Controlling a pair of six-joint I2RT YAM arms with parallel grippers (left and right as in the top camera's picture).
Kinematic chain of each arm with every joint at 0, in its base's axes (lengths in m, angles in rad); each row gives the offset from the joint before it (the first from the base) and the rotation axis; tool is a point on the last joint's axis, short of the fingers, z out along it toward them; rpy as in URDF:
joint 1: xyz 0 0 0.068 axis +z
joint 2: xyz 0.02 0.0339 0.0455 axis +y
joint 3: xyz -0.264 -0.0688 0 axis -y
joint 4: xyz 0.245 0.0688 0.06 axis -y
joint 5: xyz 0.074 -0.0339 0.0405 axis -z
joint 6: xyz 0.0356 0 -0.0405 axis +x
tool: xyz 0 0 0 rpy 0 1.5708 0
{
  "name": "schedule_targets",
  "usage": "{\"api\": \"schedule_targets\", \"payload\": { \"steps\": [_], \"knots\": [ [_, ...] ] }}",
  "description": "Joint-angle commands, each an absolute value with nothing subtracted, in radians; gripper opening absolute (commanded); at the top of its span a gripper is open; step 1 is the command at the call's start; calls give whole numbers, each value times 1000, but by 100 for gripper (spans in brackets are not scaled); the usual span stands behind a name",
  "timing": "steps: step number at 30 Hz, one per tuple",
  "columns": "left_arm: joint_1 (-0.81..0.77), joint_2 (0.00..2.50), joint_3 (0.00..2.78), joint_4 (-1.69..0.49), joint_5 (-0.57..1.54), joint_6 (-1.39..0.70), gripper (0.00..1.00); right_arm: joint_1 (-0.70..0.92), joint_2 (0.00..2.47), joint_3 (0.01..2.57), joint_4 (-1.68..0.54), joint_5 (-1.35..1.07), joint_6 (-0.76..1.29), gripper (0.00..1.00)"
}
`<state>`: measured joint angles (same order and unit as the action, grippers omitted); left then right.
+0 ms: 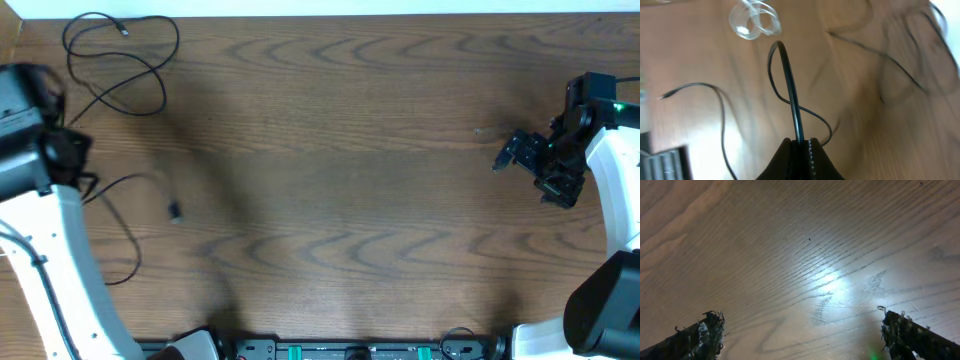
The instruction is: Untangle cables
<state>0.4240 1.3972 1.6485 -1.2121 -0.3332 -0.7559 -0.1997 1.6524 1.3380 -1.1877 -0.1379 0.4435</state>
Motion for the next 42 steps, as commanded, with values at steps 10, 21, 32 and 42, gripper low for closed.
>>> {"api": "schedule_targets", "payload": {
  "steps": [10, 21, 32, 42],
  "knots": [
    [620, 1442, 1646, -1150, -370, -624, 8, -201, 1659, 1331, -1177, -141, 440, 99],
    [531, 1629, 1646, -1073, -270, -463, 7, -201, 1660, 1331, -1182, -141, 440, 99],
    [370, 1776, 1646, -1055, -269, -389, 7, -201, 1659, 1331, -1186, -141, 440, 99],
    [282, 1807, 1645, -976, -270, -378, 7, -201, 1659, 1331, -1207, -141, 440, 99]
  ]
}}
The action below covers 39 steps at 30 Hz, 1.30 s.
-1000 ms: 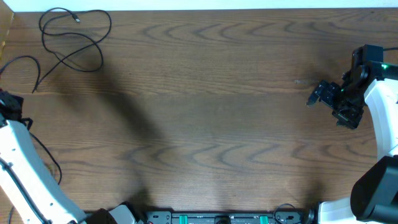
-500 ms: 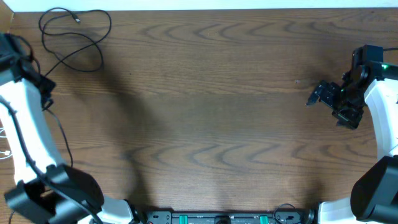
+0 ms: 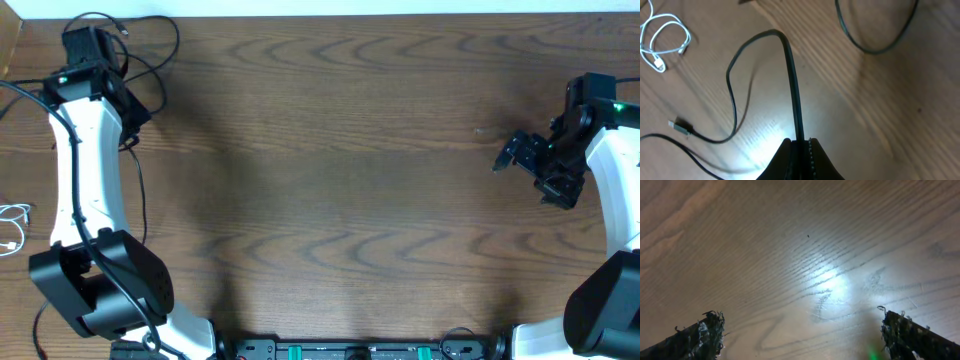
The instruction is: Untangle cables
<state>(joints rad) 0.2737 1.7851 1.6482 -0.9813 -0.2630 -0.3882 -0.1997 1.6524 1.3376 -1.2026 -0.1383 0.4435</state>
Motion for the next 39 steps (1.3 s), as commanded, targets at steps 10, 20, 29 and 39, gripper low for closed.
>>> {"api": "schedule_targets", "payload": {
  "steps": [10, 20, 29, 39],
  "knots": [
    [282, 1930, 1644, -989, -269, -363, 17, -201, 1659, 1331, -1227, -149, 440, 99],
    [283, 1917, 1649, -1016, -269, -384, 77, -201, 1659, 1331, -1225, -149, 440, 99],
    [409, 1885, 1628, -1197, -265, -850, 79, -201, 1659, 1331, -1223, -149, 440, 99],
    [727, 1885, 1542, -1216, -115, -954, 79, -201, 1659, 1331, -1201, -149, 440, 99]
  ]
}}
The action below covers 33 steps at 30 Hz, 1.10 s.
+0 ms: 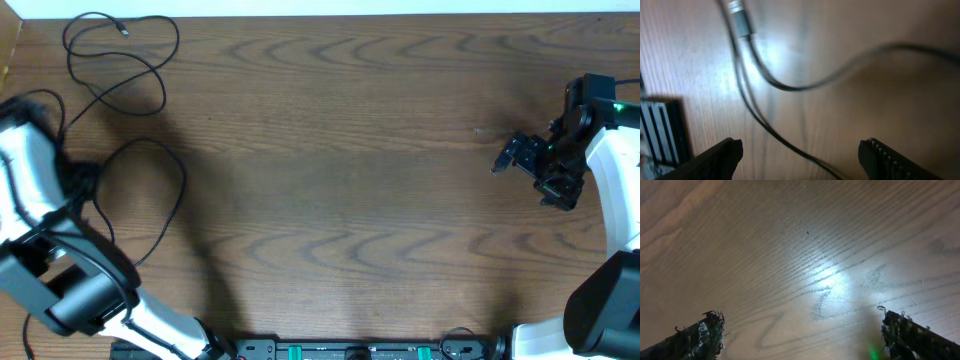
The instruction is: Untangle cables
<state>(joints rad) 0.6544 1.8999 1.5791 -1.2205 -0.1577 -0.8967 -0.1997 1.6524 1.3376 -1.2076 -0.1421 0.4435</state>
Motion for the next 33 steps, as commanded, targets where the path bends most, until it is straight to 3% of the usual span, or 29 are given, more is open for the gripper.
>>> {"api": "schedule_targets", "payload": {
  "steps": [1, 13, 31, 33],
  "knots": [
    [754, 1885, 1525, -1207, -115, -954, 79, -201, 1659, 1331, -1199, -149, 440, 99],
    [993, 1885, 1309, -1024, -115, -1001, 79, -185, 1659, 1331, -1189, -160, 440, 99],
    [1007, 1891, 1135, -746, -112, -914, 78, -105, 1660, 1331, -1172, -160, 440, 99],
    [1007, 1891, 1114, -719, -93, -913, 75, -97, 1660, 1331, -1168, -160, 440, 99]
  ]
}}
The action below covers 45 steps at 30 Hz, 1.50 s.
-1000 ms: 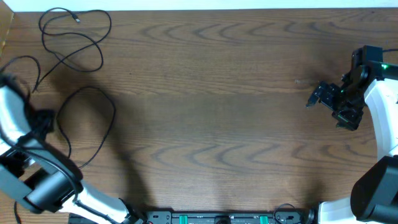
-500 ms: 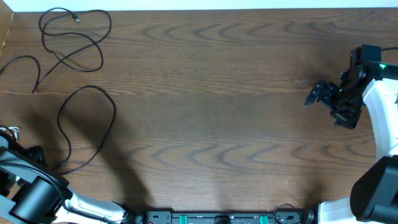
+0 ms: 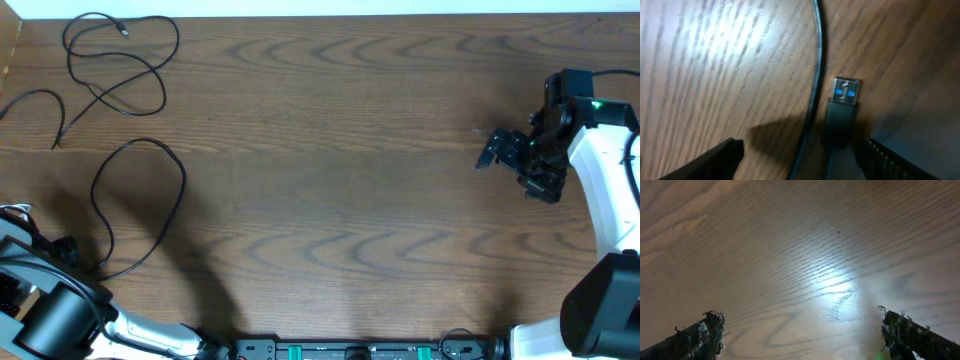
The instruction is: Untangle cables
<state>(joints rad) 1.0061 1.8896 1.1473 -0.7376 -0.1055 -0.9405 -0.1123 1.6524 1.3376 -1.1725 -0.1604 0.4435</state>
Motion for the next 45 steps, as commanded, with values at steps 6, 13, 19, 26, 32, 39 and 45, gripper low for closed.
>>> {"api": "schedule_targets", "payload": {
  "steps": [6, 13, 19, 26, 32, 39, 45],
  "knots": [
    [1007, 1891, 1067, -652, -33, -908, 63, -80, 1660, 1331, -1167, -160, 440, 99],
    [1007, 1891, 1062, -629, -7, -846, 35, -70, 1660, 1331, -1166, -160, 440, 99],
    [1000, 1891, 1062, -569, 211, -772, 12, -70, 1660, 1331, -1160, -160, 440, 99],
    [994, 1890, 1063, -561, 287, -733, 8, -70, 1660, 1331, -1158, -160, 440, 99],
    [991, 1888, 1079, -498, 490, -704, 8, -70, 1660, 1331, -1158, -160, 440, 99],
    [992, 1874, 1106, -415, 576, -673, 8, -70, 1660, 1331, -1166, -160, 440, 99],
    [991, 1870, 1129, -409, 576, -650, 8, -70, 1660, 1331, -1167, -160, 440, 99]
  ]
}}
